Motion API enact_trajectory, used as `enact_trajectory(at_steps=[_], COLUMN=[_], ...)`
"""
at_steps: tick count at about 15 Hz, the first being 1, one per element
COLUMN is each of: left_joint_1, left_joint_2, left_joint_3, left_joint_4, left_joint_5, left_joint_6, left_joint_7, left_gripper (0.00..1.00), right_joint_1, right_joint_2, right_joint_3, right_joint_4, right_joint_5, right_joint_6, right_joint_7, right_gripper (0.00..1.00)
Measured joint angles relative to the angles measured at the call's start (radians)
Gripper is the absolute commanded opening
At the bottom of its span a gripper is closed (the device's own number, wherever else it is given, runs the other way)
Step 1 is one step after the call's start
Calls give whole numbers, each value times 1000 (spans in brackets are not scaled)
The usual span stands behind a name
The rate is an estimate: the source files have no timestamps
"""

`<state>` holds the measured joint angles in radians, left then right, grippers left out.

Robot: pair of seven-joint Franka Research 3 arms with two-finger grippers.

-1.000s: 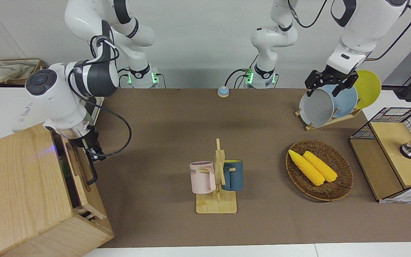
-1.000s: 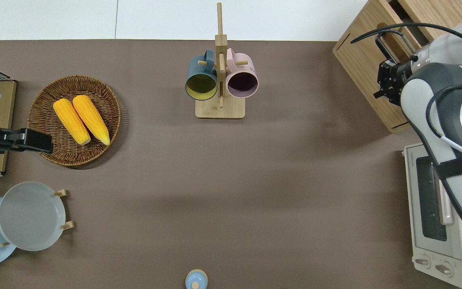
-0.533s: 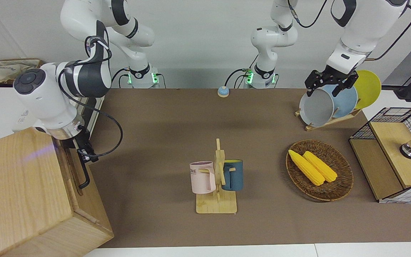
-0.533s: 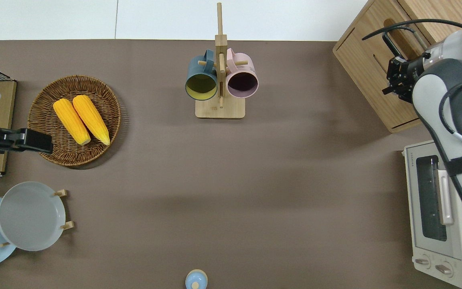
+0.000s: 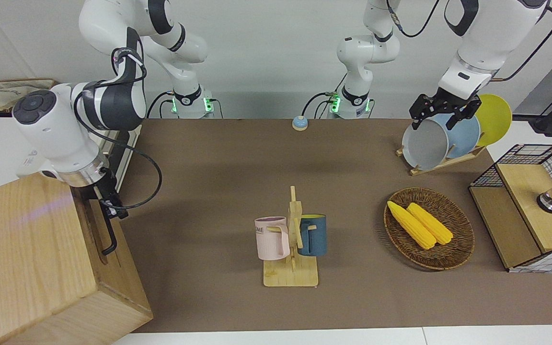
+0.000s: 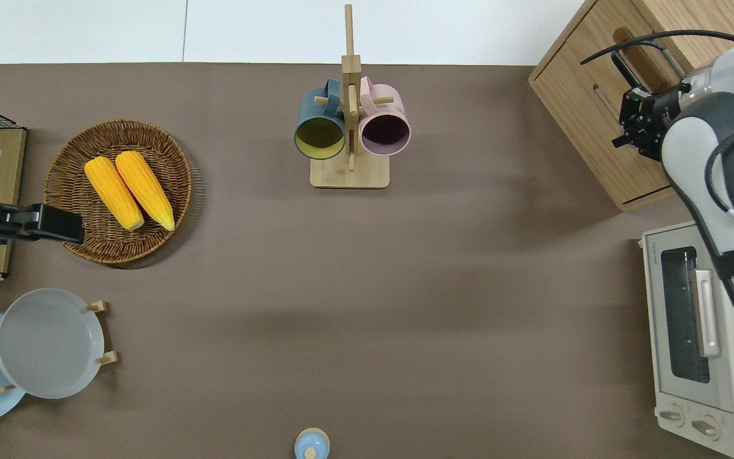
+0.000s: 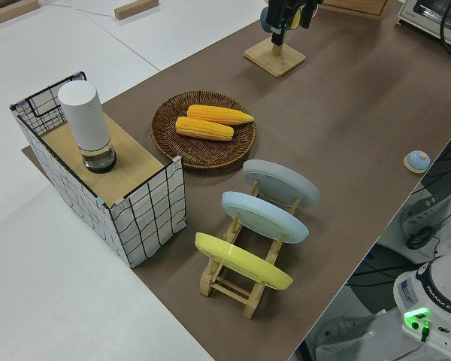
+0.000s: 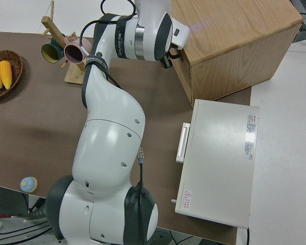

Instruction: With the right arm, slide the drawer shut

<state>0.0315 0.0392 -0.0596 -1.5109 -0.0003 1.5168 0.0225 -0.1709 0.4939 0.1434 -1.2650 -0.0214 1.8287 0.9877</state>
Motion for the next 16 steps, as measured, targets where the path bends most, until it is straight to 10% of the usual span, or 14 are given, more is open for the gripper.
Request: enact_trajectory(at_steps=[12, 16], left_joint_1=[0, 0], left_joint_2=[0, 0], left_joint_3=[0, 0], left_joint_4=[0, 0], left_joint_5=[0, 0], left_joint_6=[0, 0], left_joint_7=[0, 0], left_gripper=[993, 993], right_joint_1=[-4, 79], right_joint_2=[0, -29], right_joint_3=[7, 15], right_joint_4=[5, 25], right_joint_5=[-4, -14], right_joint_6=[-2, -72], right_joint_7=[-36, -68], right_gripper=[0, 0])
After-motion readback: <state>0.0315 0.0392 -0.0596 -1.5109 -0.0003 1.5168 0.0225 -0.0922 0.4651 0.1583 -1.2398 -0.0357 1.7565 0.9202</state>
